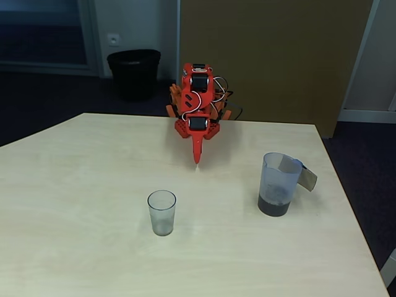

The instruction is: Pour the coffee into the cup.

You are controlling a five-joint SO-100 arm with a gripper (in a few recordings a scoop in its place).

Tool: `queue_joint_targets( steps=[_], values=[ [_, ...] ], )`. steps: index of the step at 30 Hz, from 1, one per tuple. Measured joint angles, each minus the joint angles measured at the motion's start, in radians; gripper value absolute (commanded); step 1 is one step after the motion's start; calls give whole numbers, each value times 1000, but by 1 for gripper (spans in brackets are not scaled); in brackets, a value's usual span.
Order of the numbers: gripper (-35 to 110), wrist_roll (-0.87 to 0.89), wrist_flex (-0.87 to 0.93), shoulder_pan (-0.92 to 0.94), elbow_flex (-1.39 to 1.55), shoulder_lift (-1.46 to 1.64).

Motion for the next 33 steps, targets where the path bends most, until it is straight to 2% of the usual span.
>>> queue_joint_targets(
  steps=[7,15,18,22,29,33],
  values=[
    [0,0,0,-5,0,0],
    [0,15,0,-337,0,0],
    [5,178,-3,-449,0,11],
    [3,411,-18,-575,0,57],
    [3,882,-132,-600,0,61],
    [3,1025,-178,-598,0,61]
  ],
)
